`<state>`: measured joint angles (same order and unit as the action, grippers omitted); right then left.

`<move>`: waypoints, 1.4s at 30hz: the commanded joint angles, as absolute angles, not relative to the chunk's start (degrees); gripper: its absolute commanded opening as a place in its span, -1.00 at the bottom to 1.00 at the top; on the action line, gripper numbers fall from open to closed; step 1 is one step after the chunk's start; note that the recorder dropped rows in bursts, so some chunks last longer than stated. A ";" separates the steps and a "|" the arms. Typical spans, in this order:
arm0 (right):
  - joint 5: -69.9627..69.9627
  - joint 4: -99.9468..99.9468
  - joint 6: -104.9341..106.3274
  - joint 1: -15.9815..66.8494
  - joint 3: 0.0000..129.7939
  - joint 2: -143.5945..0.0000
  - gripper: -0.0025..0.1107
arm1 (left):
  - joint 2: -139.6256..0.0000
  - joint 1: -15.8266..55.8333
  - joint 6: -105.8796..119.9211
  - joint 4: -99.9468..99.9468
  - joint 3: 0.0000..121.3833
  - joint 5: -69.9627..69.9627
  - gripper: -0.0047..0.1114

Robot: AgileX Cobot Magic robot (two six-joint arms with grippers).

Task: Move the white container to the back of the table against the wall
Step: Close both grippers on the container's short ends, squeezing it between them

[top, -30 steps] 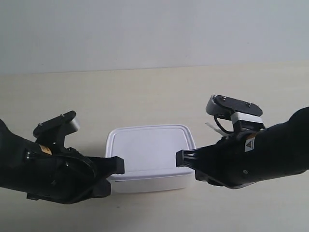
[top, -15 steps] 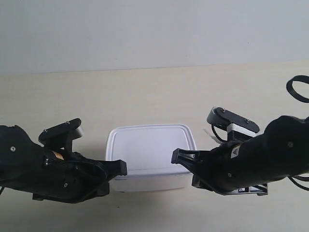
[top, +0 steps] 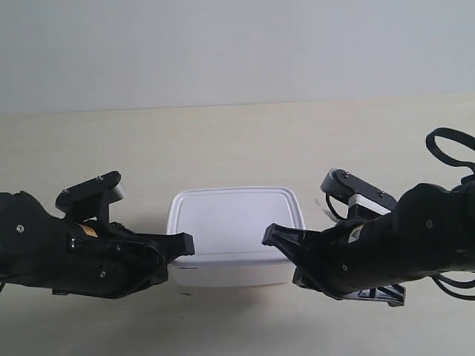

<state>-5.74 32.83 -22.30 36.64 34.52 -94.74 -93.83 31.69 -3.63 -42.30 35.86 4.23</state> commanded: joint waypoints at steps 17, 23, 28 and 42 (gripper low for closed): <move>-0.96 32.50 -20.79 36.61 34.27 -94.74 -0.96 | -98.03 32.60 -7.63 -43.20 36.01 5.99 -0.92; -0.64 32.50 -20.51 36.61 34.27 -94.74 -0.96 | -97.77 36.38 -7.63 -43.20 37.59 3.96 -0.92; -0.64 32.50 -20.51 36.61 34.27 -94.74 -0.96 | -98.13 38.70 -7.09 -42.16 39.49 -1.57 -0.92; 3.22 32.62 -20.63 32.85 34.27 -94.84 -0.96 | -104.31 38.70 -4.45 -42.23 42.62 -10.52 -0.92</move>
<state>2.20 32.95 -21.14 34.23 34.52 -94.74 -103.77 38.53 -4.91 -42.40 42.13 -7.79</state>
